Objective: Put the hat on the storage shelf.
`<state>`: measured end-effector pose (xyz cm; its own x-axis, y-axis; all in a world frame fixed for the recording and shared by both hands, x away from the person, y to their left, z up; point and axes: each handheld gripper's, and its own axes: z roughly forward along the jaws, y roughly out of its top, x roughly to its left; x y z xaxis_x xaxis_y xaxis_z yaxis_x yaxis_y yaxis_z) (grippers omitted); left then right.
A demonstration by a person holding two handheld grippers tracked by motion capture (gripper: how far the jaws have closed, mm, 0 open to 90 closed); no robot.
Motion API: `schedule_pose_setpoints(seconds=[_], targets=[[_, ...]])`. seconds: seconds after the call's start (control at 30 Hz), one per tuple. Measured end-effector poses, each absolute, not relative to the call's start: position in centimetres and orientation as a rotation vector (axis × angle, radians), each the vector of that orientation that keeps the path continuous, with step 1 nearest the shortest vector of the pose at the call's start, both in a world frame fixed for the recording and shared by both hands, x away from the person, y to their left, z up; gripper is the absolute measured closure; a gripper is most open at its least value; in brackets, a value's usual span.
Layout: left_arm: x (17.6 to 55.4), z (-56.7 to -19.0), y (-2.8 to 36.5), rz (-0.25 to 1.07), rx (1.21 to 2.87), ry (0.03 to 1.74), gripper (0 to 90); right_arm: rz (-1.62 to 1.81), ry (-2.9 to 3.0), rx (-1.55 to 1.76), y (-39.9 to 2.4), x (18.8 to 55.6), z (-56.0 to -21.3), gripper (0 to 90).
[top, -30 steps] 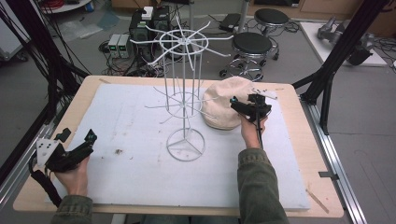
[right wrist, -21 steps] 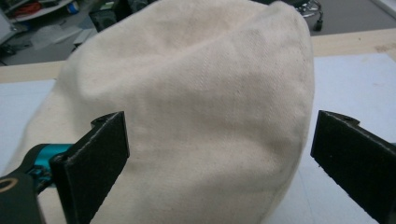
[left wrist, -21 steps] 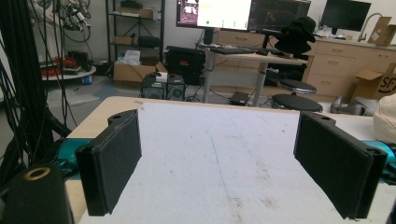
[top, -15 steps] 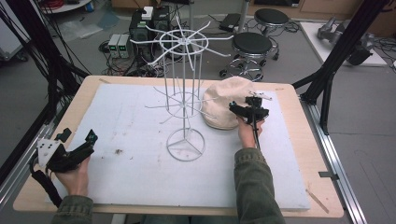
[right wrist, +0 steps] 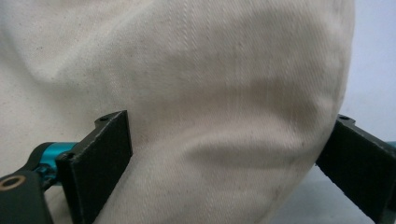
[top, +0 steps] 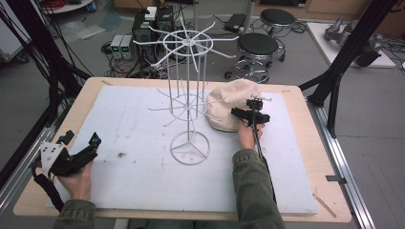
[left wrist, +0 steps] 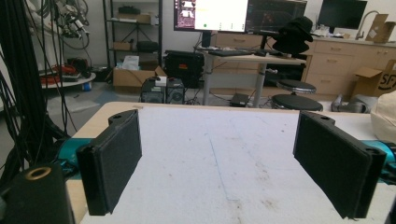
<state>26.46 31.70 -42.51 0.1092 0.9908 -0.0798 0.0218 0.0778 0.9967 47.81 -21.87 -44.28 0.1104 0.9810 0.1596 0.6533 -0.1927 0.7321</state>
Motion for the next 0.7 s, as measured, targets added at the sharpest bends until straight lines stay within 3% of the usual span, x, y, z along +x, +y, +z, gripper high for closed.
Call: schedule_pose_setpoints(seconds=[0.23,0.27,0.43,0.5,0.7], targets=[[26.47,-42.50,31.57,1.068,1.219,1.169,15.9,0.875,1.602,1.936,-21.79,47.80,-44.35,5.6],[26.48,-42.52,31.56,1.070,1.217,1.168,15.9,0.889,1.592,1.959,-21.72,47.73,-44.28,12.0],[26.41,-42.50,31.58,1.073,1.215,1.166,15.9,0.919,1.595,1.985,-21.49,47.65,-44.10,21.5],[26.41,-42.50,31.58,1.073,1.214,1.165,16.1,0.943,1.595,1.996,-21.41,47.55,-43.90,33.7],[26.41,-42.50,31.58,1.076,1.210,1.161,16.1,0.934,1.577,2.018,-21.10,47.43,-43.70,37.9]])
